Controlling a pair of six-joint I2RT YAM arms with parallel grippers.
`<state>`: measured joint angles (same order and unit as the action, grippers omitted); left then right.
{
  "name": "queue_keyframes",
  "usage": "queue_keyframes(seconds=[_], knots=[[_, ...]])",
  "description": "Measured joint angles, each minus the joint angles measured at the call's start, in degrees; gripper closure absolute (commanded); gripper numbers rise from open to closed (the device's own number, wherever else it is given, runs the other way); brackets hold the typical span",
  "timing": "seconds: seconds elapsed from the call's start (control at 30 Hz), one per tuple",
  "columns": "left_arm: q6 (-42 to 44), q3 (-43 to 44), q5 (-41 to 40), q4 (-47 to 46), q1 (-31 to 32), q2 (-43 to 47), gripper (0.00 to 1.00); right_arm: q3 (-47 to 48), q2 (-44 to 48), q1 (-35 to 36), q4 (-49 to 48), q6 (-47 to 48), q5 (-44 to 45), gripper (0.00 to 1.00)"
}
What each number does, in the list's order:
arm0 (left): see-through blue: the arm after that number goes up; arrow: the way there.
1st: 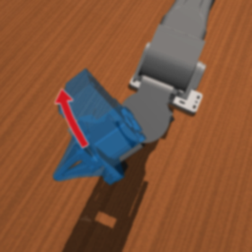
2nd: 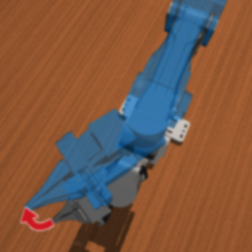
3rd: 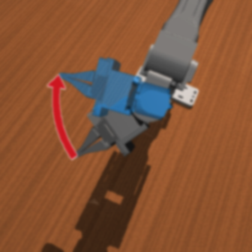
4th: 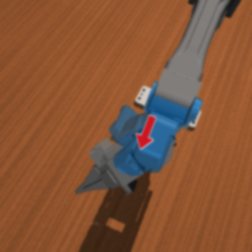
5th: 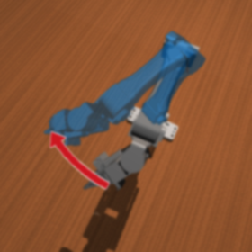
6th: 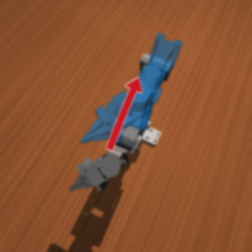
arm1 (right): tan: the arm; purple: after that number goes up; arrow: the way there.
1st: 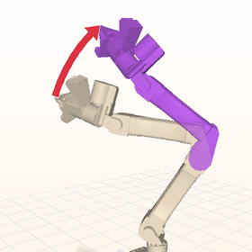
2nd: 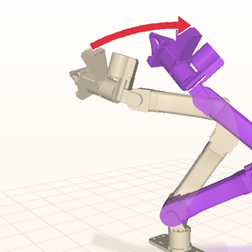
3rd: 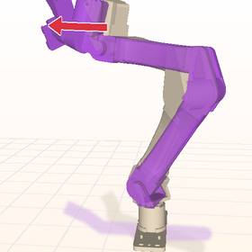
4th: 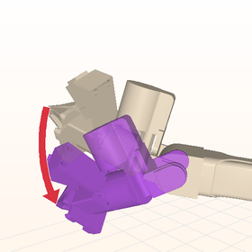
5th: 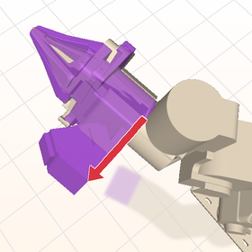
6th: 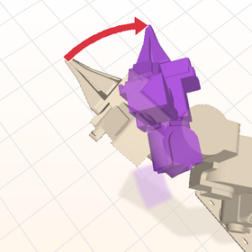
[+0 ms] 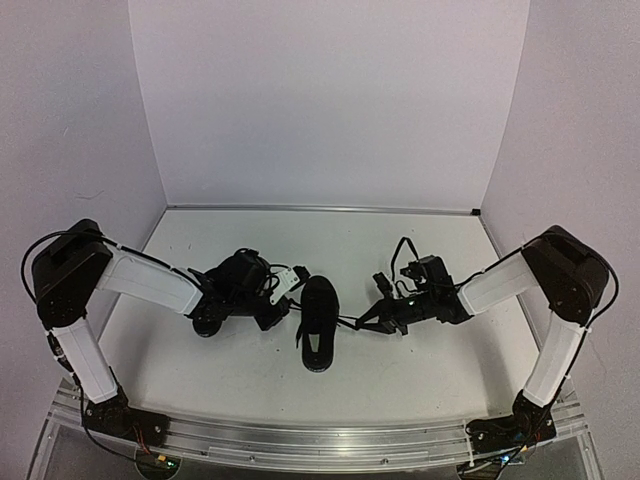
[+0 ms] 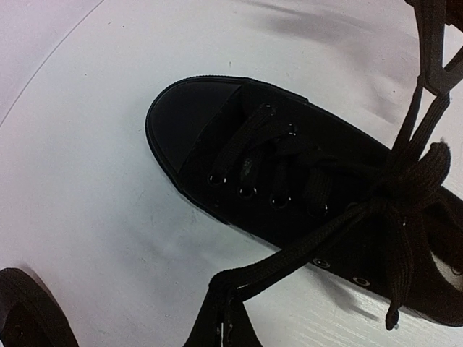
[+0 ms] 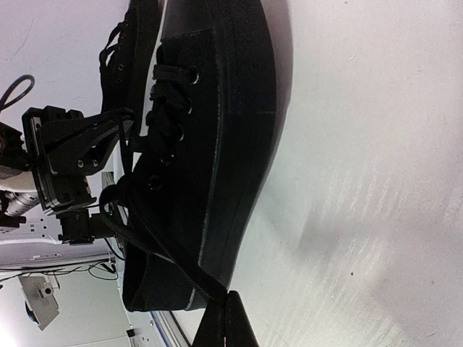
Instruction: Tie the shoes
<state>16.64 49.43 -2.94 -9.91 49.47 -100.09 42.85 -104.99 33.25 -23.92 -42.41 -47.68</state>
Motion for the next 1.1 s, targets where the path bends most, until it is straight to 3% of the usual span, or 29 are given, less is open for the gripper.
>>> queue_keyframes(seconds=[0.6,0.73,0.83,1.1], knots=[[-1.77,0.02,1.34,0.03,-0.49,-0.5,0.99,-0.97,0.55,-1.25,2.3,1.96,0.22,1.0],[-1.73,0.07,3.4,1.13,-0.92,-0.46,0.83,1.08,0.55,-1.05,3.47,2.31,-1.04,0.98],[-1.84,0.02,4.31,1.84,-1.16,0.64,0.7,3.18,0.48,-0.5,4.05,2.6,-1.95,0.89],[-2.02,0.0,4.47,2.46,-1.31,8.23,0.53,4.51,0.44,0.29,5.7,3.76,-3.38,0.69]])
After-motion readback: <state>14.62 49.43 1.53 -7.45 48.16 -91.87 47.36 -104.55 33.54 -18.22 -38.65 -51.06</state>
